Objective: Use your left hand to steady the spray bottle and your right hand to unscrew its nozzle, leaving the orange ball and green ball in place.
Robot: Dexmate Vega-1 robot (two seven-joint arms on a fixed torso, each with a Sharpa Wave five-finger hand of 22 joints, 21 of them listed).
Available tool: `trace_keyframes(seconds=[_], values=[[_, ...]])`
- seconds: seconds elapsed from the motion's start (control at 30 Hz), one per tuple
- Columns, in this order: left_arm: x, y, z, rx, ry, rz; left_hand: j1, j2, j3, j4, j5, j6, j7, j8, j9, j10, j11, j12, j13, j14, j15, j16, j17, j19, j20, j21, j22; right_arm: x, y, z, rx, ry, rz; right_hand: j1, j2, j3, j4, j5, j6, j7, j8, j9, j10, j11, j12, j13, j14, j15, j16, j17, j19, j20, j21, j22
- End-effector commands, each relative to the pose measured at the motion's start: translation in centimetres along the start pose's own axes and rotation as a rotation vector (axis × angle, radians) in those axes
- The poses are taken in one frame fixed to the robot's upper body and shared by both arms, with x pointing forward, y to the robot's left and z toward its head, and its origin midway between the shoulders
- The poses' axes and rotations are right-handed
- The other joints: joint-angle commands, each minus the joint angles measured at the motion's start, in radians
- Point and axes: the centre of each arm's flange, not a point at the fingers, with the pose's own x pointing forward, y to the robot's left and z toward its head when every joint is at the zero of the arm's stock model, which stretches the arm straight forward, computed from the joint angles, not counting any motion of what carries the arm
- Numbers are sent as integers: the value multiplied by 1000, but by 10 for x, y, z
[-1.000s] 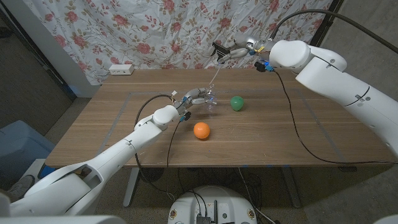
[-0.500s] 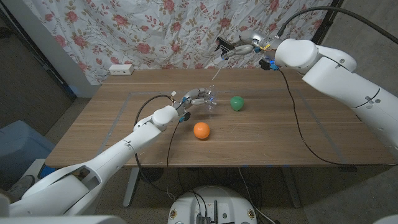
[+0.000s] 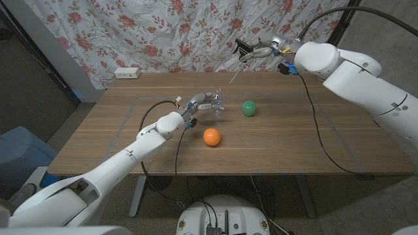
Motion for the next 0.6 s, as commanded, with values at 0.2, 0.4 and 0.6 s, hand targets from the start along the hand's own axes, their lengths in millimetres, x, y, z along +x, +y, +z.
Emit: trace_keyframes(seconds=[0.2,0.4,0.6], values=[[-26,18,-15,-30,10,93,-148,128,55,54,-2,16,-8,-8,-3,-16,-25,-28,-14,-13,-108,-10,-7,-21,8,-5,5,-9,2,-33,-4,143,-66,-10,7,-2,4,9,11,-17,3,5,6,-9,-3,3,9,-6,7,5,11,0,-1,1],[-27,24,-24,-66,3,118,-152,119,55,52,-2,7,-17,-25,-11,-39,-35,-44,-26,-21,-112,-16,-17,-37,11,-10,4,-10,3,-42,3,177,-86,-13,7,-3,3,10,9,-19,2,4,9,-12,-3,3,13,-9,9,5,13,-5,-1,1],[-25,29,-32,-88,0,129,-156,112,55,52,-2,0,-19,-47,-19,-56,-31,-58,-41,-45,-111,-28,-28,-65,23,-18,4,-8,4,-49,9,203,-107,-15,8,-4,3,11,11,-20,2,4,10,-15,-3,3,17,-12,10,6,14,-8,-1,1]])
